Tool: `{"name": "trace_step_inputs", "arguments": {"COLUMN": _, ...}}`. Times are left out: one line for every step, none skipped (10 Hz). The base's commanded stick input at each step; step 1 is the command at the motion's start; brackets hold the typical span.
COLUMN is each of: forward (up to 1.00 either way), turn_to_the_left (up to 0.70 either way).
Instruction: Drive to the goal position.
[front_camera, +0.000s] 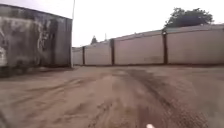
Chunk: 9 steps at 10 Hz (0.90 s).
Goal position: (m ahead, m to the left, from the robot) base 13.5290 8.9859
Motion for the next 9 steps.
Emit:
{"name": "trace_step_inputs", "arguments": {"forward": 0.7, "turn_to_the_left": 0.0}}
{"name": "trace_step_inputs", "arguments": {"forward": 0.7, "turn_to_the_left": 0.0}}
{"name": "trace_step_inputs", "arguments": {"forward": 0.7, "turn_to_the_left": 0.0}}
{"name": "trace_step_inputs", "arguments": {"forward": 0.7, "turn_to_the_left": 0.0}}
{"name": "trace_step_inputs", "arguments": {"forward": 0.7, "turn_to_the_left": 0.0}}
{"name": "trace_step_inputs", "arguments": {"forward": 0.7, "turn_to_the_left": 0.0}}
{"name": "trace_step_inputs", "arguments": {"forward": 0.7, "turn_to_the_left": 0.0}}
{"name": "trace_step_inputs", "arguments": {"forward": 0.7, "turn_to_the_left": 0.0}}
{"name": "trace_step_inputs", "arguments": {"forward": 0.7, "turn_to_the_left": 0.0}}
